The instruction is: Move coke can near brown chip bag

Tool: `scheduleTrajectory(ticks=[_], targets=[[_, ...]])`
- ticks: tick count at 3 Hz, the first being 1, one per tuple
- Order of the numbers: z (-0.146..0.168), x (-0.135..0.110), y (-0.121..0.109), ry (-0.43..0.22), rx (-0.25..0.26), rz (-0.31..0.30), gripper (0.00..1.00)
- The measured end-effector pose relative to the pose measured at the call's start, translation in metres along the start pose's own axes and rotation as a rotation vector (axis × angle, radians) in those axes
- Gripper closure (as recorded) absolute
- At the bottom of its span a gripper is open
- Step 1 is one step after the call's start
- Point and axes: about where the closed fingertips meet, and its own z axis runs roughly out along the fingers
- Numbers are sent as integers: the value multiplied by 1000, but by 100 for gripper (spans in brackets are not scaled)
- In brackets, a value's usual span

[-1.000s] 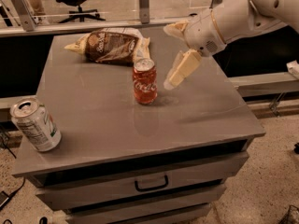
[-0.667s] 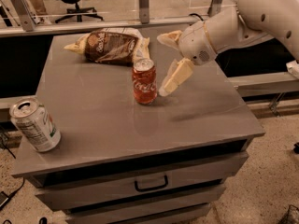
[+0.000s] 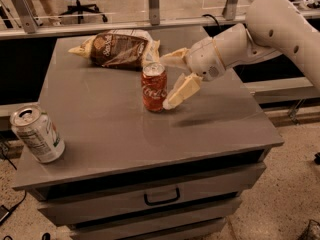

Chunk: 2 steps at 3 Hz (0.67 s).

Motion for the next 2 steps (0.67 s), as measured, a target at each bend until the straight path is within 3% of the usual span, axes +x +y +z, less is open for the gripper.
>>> scheduleTrajectory(ticks=[1,2], targets=[[4,1,6,-26,-29,16,42],[10,1,4,-49,-38,33,55]])
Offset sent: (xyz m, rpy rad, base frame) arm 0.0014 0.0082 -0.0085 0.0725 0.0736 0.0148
